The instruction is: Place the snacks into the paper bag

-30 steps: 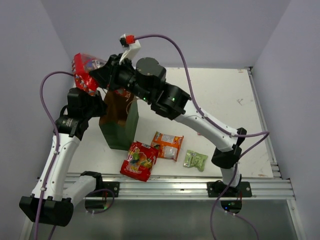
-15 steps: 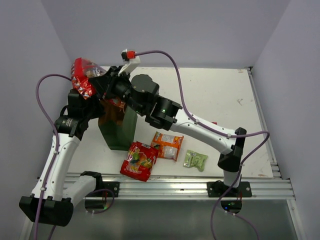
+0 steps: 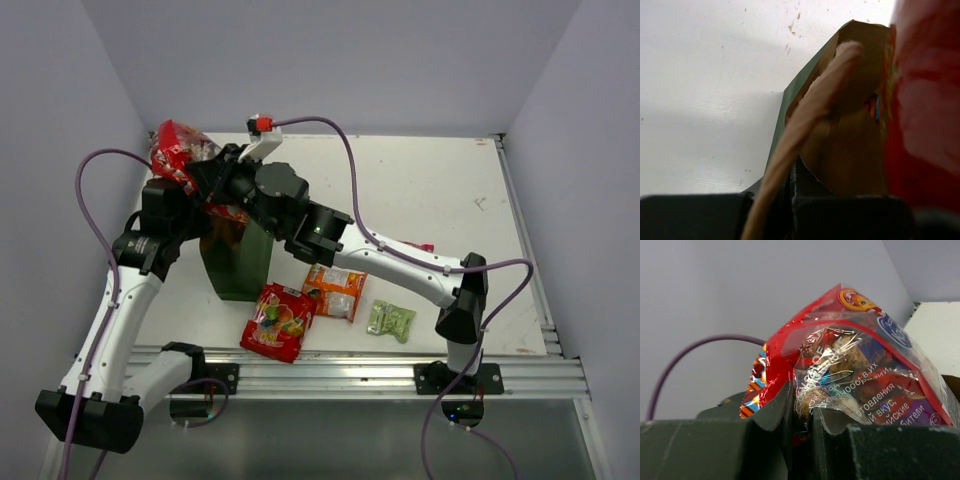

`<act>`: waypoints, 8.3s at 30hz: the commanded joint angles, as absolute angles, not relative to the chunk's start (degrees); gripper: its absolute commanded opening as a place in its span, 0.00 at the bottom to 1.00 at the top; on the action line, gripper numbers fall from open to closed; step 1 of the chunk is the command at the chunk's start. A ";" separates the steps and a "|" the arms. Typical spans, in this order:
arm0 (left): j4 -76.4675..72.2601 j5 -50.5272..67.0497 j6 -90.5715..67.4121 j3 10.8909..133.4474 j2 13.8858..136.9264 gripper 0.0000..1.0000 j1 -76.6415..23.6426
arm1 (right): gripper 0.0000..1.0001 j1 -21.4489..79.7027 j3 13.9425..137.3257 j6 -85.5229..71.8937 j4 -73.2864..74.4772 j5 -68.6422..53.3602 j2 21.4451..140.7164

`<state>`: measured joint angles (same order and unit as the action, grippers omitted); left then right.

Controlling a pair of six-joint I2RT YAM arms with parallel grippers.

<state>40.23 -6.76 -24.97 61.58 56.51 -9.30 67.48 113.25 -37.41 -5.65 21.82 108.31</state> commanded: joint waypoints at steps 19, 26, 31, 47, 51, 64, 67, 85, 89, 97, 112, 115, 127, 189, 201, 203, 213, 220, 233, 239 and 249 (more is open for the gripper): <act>41.04 -12.82 -21.71 70.05 57.04 0.00 -12.66 | 0.00 69.96 113.91 -35.42 15.19 29.43 114.18; 41.66 -13.54 -22.15 72.51 57.92 0.00 -12.66 | 0.00 70.75 113.90 -32.52 16.78 34.10 111.53; 40.34 -9.93 -22.76 70.58 57.40 0.00 -12.66 | 0.00 70.75 118.82 -32.17 17.49 32.26 116.79; 37.18 -9.84 -19.25 61.97 54.67 0.00 -12.66 | 0.57 71.19 135.51 -18.57 18.02 28.83 115.42; 38.40 -12.38 -17.93 62.66 54.05 0.00 -12.66 | 0.76 71.72 135.79 -14.51 18.02 28.30 110.06; 38.94 -17.31 -13.01 58.10 50.01 0.00 -12.57 | 0.76 73.39 103.57 -18.44 26.36 31.29 86.50; 39.37 -20.29 -12.92 57.83 49.13 0.00 -12.57 | 0.76 73.39 91.96 -20.73 25.14 28.31 84.99; 36.04 -24.17 -12.48 52.12 43.86 0.00 -11.43 | 0.73 69.61 68.30 -21.88 15.38 16.71 94.13; 35.95 -22.85 -12.39 52.56 43.51 0.00 -11.25 | 0.72 68.29 64.26 -22.41 14.68 13.80 96.24; 35.86 -22.68 -12.04 52.56 43.42 0.00 -11.16 | 0.66 64.52 65.39 -22.24 15.38 3.70 102.56; 35.86 -21.71 -12.13 52.91 43.51 0.00 -10.81 | 0.00 64.25 86.93 -17.76 46.46 21.52 89.04; 35.77 -21.80 -12.30 52.91 43.42 0.00 -10.90 | 0.00 64.25 106.86 -14.77 58.77 28.36 91.04; 35.77 -23.12 -13.89 52.47 43.68 0.00 -10.72 | 0.00 64.25 145.83 8.07 42.58 48.52 106.70; 33.75 -19.60 -15.38 51.77 45.44 0.00 -10.72 | 0.69 75.15 133.71 6.24 21.18 37.25 103.91; 34.36 -18.90 -14.85 52.56 45.96 0.00 -10.72 | 0.88 70.50 69.45 -17.56 25.31 43.52 76.12; 34.80 -18.81 -14.68 53.26 45.97 0.00 -10.72 | 0.88 66.38 64.19 -21.68 24.70 39.92 75.76; 37.09 -19.77 -13.89 55.55 45.53 0.00 -10.72 | 0.91 57.22 51.69 -25.13 13.73 19.28 84.46; 38.41 -20.92 -13.89 55.90 44.65 0.00 -10.72 | 0.91 55.99 50.72 -25.58 12.83 6.42 91.05; 38.58 -21.09 -13.97 55.63 44.21 0.00 -10.72 | 0.00 55.90 63.75 -20.49 27.05 17.12 84.82; 38.67 -21.01 -13.97 55.90 43.95 0.00 -10.72 | 0.00 55.99 99.75 -13.02 37.34 25.31 88.05; 38.58 -20.65 -14.24 55.90 43.86 0.00 -10.72 | 0.00 55.99 137.35 -17.21 29.19 5.51 112.10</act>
<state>38.37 -21.26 -15.18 53.58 44.40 -10.90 55.77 133.78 -14.35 29.56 16.64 101.32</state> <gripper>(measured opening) 0.008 0.080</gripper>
